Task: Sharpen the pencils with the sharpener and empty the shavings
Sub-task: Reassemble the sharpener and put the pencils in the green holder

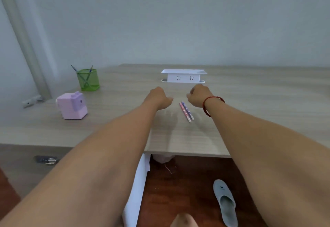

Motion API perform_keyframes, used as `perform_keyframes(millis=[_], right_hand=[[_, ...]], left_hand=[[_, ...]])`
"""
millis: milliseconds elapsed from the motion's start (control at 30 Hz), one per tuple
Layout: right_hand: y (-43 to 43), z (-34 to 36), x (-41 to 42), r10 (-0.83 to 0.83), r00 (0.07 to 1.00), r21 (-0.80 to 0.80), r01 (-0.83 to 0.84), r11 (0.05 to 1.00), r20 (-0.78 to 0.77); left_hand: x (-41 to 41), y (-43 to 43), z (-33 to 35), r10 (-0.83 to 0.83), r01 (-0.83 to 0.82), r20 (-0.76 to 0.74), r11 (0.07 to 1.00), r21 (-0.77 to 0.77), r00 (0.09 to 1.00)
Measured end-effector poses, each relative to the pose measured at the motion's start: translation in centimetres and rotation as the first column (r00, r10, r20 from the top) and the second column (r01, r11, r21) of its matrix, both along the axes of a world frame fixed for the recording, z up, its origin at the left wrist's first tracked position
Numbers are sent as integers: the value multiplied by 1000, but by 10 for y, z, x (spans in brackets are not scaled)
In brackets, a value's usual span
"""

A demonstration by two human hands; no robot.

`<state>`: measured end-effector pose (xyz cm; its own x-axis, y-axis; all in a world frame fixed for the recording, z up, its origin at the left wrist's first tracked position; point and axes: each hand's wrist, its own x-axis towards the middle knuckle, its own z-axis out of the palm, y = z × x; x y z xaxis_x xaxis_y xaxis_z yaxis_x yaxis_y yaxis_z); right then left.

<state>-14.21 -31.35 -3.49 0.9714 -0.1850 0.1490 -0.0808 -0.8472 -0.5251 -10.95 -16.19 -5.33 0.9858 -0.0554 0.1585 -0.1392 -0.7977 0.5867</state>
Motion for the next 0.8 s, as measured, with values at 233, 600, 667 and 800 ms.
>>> perform_keyframes(millis=[233, 600, 667, 800], right_hand=[[-14, -37, 13, 31, 996, -4, -31, 1000, -86], [-11, -40, 24, -36, 999, -129, 33, 991, -26], [-10, -37, 21, -37, 999, -159, 33, 987, -20], [-8, -36, 19, -37, 997, -175, 25, 984, -68]], left_hand=[[17, -31, -33, 8, -8, -26, 1000, 2, 1000], [16, -52, -35, 112, -112, 5, 994, -6, 994], [15, -53, -35, 125, -125, 5, 992, 3, 992], [18, -48, -33, 168, -169, 27, 984, 47, 985]])
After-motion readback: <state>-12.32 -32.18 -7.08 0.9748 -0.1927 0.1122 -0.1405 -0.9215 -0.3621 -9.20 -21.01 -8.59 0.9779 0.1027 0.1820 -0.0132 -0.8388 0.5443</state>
